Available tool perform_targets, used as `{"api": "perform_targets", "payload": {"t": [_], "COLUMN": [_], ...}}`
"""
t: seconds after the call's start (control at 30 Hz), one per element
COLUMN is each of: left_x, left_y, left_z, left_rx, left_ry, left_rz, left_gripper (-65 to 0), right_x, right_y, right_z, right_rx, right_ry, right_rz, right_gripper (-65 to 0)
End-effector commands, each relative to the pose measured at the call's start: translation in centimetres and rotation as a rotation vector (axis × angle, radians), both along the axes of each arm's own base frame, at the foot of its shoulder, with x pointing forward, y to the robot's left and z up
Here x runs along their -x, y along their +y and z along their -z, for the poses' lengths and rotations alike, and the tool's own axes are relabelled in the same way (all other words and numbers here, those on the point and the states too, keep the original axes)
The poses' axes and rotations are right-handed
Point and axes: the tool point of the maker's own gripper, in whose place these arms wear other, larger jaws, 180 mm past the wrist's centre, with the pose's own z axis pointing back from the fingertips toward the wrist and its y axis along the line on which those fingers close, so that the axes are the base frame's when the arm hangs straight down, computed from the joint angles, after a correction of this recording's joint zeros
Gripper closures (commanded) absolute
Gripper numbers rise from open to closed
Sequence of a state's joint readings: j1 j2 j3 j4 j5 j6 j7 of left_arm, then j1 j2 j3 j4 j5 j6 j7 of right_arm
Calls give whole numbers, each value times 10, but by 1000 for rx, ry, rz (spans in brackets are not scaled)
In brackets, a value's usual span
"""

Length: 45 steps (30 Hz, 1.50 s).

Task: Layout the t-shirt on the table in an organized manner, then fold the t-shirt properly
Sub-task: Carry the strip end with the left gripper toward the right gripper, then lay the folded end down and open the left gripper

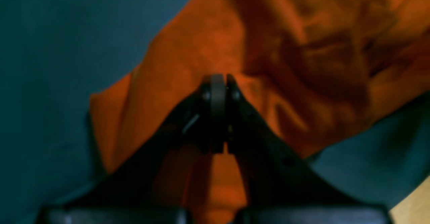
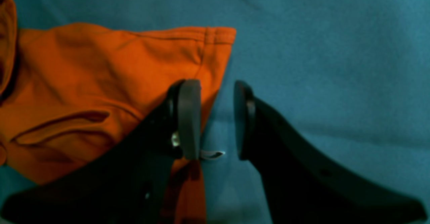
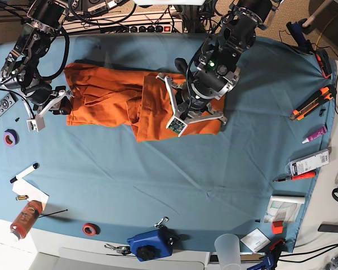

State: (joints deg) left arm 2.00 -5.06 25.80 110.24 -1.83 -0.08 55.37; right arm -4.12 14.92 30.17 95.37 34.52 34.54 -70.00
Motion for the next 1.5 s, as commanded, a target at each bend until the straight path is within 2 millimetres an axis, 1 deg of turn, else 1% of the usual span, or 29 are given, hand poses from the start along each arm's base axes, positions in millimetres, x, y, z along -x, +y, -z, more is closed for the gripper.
{"api": "perform_targets", "payload": {"t": [0.0, 0.07, 0.17, 0.23, 0.27, 0.33, 0.43, 0.5, 0.57, 0.63, 0.7, 0.8, 0.9, 0.97, 1.03, 1.13, 1.2, 1.23, 1.27, 1.37, 1.4, 1.47], "left_x": [-5, 3, 20, 27, 28, 29, 28, 26, 23, 17, 7, -3, -6, -5, -4, 0, 2, 2, 1, -2, -4, -6], "left_y": [-5, -10, -24, -31, -35, -46, -62, -64, -57, -45, -30, -1, 31, 46, 51, 55, 56, 56, 55, 50, 48, 48], "left_z": [-6, 12, 43, 55, 55, 47, 24, 6, -9, -24, -32, -25, -14, -7, 4, 29, 38, 38, 36, 26, 23, 20], "left_rx": [30, 25, 39, 46, 52, 86, 155, 168, 143, 88, 26, -83, -188, -220, -219, -246, -264, -263, -258, -233, -227, -225], "left_ry": [-17, 44, 155, 199, 207, 209, 197, 167, 133, 68, 3, -35, -52, -54, -38, 17, 40, 41, 36, 13, 4, -5], "left_rz": [4, 40, 123, 138, 143, 153, 170, 178, 180, 158, 100, -24, -95, -121, -120, -96, -88, -89, -90, -96, -96, -96], "left_gripper": [0, 0, 0, 0, 0, 0, 0, 0, 0, 0, 0, 0, 0, 0, 0, 0, 0, 0, 0, 0, 0, 0], "right_x": [-10, -10, -12, -14, -15, -17, -21, -24, -27, -30, -31, -30, -27, -25, -24, -22, -20, -18, -16, -8, -6, -2], "right_y": [-4, -4, -3, 3, 6, 13, 19, 20, 18, 17, 17, 17, 13, 8, 2, -8, -11, -13, -13, -12, -11, -10], "right_z": [-16, -16, -18, -21, -23, -28, -34, -37, -41, -46, -53, -58, -60, -65, -73, -81, -83, -82, -79, -69, -67, -65], "right_rx": [11, 10, 2, -26, -40, -69, -88, -94, -91, -91, -107, -124, -128, -144, -169, -179, -169, -165, -161, -158, -162, -169], "right_ry": [-61, -61, -72, -92, -105, -132, -153, -165, -175, -185, -198, -195, -186, -200, -228, -264, -274, -262, -241, -192, -189, -180], "right_rz": [-5, -5, -5, -19, -35, -63, -87, -90, -91, -97, -110, -130, -131, -113, -92, -64, -71, -70, -74, -80, -80, -82], "right_gripper": [-173, -173, -173, -173, -173, -173, -173, -173, -173, -173, -173, -173, -173, -173, -173, -173, -175, -192, -223, -339, -353, -353]}}
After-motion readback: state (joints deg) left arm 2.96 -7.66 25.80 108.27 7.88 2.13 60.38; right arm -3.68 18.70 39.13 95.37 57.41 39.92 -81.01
